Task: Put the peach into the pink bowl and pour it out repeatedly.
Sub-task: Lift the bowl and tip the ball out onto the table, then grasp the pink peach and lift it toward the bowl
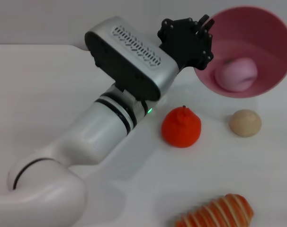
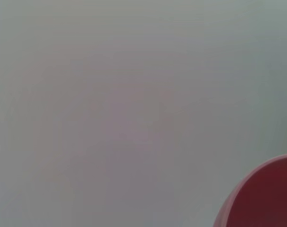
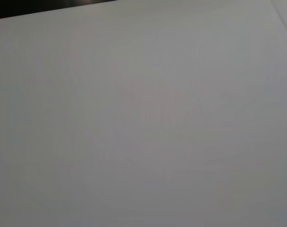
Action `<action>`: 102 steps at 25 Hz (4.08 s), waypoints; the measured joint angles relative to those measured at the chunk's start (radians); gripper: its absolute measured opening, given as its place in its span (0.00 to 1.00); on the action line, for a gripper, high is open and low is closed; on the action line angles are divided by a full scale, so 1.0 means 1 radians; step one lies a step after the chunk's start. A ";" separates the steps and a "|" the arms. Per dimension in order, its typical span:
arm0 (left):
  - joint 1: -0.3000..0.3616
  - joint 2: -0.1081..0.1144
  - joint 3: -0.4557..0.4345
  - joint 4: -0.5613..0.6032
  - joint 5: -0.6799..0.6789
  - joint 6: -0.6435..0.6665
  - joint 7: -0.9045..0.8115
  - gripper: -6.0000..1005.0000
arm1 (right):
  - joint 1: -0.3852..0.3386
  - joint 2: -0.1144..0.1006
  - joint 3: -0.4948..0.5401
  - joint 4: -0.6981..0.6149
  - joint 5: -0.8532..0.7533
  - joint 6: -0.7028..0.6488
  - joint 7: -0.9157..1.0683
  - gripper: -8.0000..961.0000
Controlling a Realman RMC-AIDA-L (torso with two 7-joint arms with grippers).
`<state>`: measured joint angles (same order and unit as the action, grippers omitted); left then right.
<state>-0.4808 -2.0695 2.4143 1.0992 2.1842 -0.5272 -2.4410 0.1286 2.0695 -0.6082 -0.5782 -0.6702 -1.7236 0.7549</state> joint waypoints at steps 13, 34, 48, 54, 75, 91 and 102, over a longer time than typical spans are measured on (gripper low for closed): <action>0.040 -0.001 0.096 -0.048 0.052 -0.271 0.000 0.12 | -0.004 0.000 0.000 0.000 -0.002 0.000 0.001 0.48; 0.062 0.000 0.173 -0.097 0.061 -0.480 0.000 0.13 | -0.001 0.003 -0.002 0.000 -0.002 0.001 0.002 0.46; 0.065 0.010 -0.112 0.053 0.053 0.033 -0.087 0.13 | 0.002 -0.001 -0.008 -0.050 -0.114 0.009 0.120 0.46; -0.071 0.009 -0.573 0.110 0.037 0.809 -0.136 0.13 | -0.004 0.001 -0.009 -0.298 -0.413 -0.032 0.379 0.45; -0.243 0.017 -0.959 -0.056 0.052 1.284 -0.062 0.14 | 0.329 0.004 -0.563 -1.052 -1.703 -0.174 1.570 0.44; -0.221 0.019 -0.961 -0.050 0.051 1.320 -0.048 0.14 | 0.455 0.005 -0.902 -0.624 -1.785 0.184 1.646 0.43; -0.217 0.019 -0.960 -0.048 0.051 1.323 -0.035 0.14 | 0.471 0.009 -0.937 -0.568 -1.776 0.220 1.645 0.43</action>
<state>-0.6979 -2.0508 1.4540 1.0508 2.2350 0.7959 -2.4756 0.5995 2.0784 -1.5447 -1.1458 -2.4464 -1.5031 2.3995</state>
